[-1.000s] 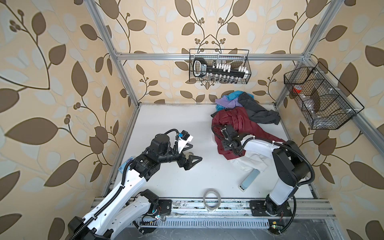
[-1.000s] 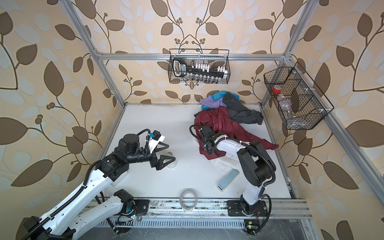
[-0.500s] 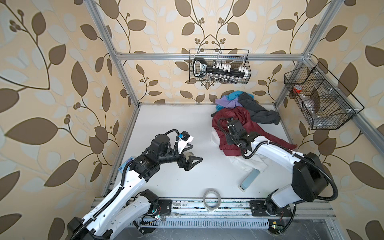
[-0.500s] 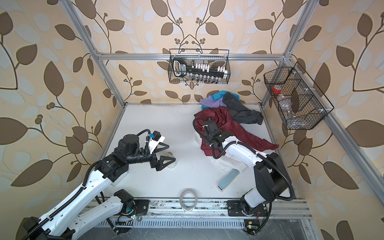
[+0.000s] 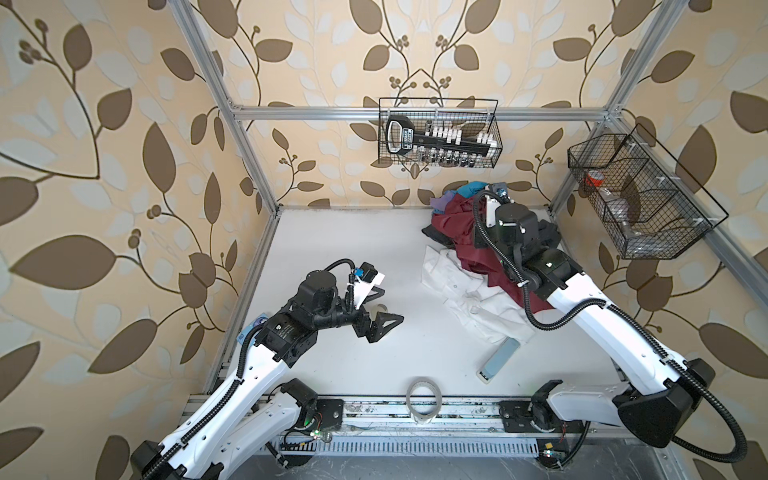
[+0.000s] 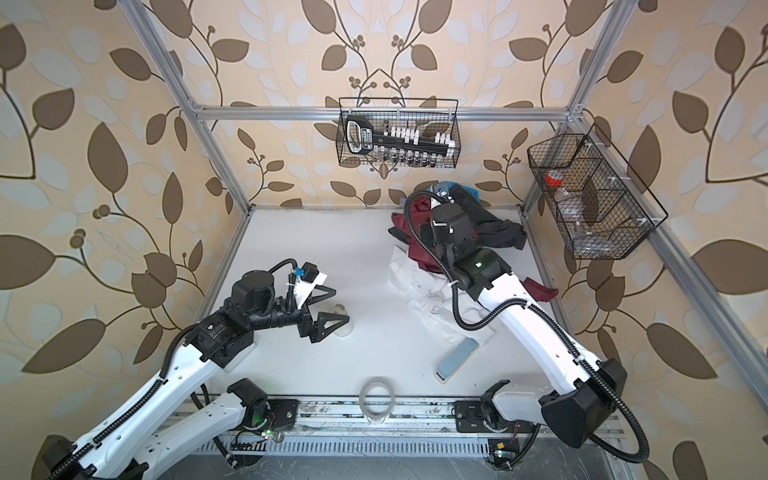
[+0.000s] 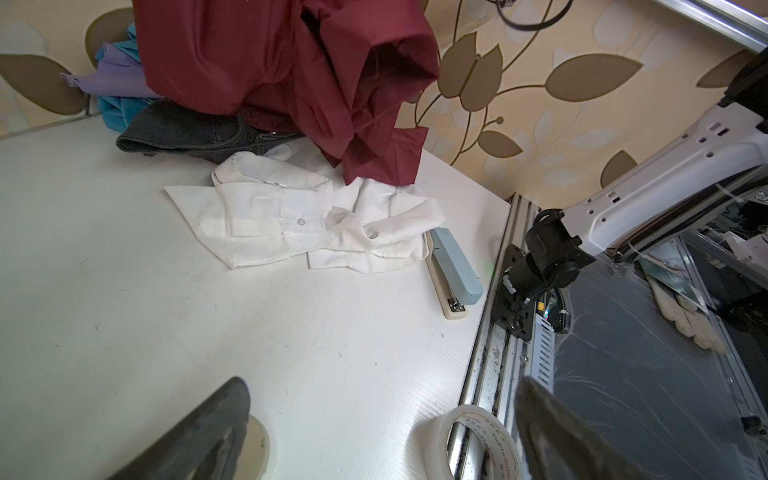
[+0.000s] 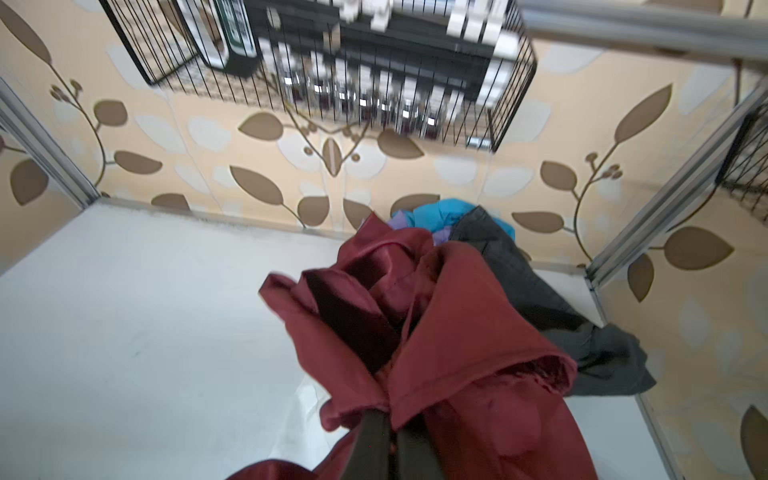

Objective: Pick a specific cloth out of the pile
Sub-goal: 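Lift the maroon shirt up and away from the pile with the right gripper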

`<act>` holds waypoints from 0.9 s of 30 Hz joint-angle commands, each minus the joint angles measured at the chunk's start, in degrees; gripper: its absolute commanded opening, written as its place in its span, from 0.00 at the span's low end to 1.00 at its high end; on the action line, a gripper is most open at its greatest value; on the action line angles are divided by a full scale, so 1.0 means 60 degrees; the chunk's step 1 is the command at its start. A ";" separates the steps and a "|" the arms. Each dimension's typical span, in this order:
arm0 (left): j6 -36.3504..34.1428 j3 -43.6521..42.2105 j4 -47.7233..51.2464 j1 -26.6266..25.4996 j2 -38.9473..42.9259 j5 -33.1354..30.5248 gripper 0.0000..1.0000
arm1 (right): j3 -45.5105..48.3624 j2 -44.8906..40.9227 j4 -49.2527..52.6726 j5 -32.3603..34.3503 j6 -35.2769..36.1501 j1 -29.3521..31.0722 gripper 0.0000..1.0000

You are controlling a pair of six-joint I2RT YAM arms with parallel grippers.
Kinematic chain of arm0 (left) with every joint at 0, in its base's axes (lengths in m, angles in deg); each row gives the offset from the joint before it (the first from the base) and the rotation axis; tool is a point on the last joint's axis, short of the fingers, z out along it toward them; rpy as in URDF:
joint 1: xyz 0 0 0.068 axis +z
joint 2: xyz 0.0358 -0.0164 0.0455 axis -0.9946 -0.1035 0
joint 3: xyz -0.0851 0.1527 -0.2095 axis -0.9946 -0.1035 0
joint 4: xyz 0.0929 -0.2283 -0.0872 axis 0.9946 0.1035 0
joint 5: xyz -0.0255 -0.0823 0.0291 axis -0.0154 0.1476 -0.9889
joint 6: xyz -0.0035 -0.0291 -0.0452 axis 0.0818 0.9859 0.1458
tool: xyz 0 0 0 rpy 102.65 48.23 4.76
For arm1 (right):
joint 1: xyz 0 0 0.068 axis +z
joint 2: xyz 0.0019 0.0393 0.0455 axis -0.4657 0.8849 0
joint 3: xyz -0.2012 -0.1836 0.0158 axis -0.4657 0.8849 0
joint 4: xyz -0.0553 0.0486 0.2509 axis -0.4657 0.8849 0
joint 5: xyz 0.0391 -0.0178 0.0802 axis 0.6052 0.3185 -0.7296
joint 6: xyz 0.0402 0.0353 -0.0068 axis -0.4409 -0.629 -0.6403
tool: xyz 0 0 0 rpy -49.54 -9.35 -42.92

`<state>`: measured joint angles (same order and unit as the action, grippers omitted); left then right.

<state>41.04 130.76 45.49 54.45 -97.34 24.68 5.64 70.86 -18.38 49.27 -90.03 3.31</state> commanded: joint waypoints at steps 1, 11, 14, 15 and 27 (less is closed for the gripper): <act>-0.0242 0.0327 0.0000 -0.0079 0.0163 -0.0153 0.99 | -0.0831 -0.0248 -0.0827 -0.0203 0.0483 0.0049 0.00; -0.0247 0.0341 -0.0028 -0.0114 0.0251 -0.0336 0.99 | -0.3141 0.0279 -0.2687 -0.2730 0.0421 0.0049 0.00; -0.0250 0.0329 -0.0043 -0.0116 0.0298 -0.0402 0.99 | -0.3795 0.0890 -0.3431 -0.3865 -0.0031 0.0044 0.00; -0.0232 0.0327 -0.0048 -0.0110 0.0307 -0.0410 0.99 | -0.4150 0.1157 -0.3537 -0.4121 -0.0159 0.0046 0.00; -0.0184 0.0280 -0.0194 -0.0133 0.0384 -0.0436 0.99 | -0.9861 0.5869 -0.4672 -0.6402 -0.0932 0.0694 0.00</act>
<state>41.02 130.76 45.71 54.34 -95.75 22.14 -46.97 103.18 -40.00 16.38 -93.81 5.85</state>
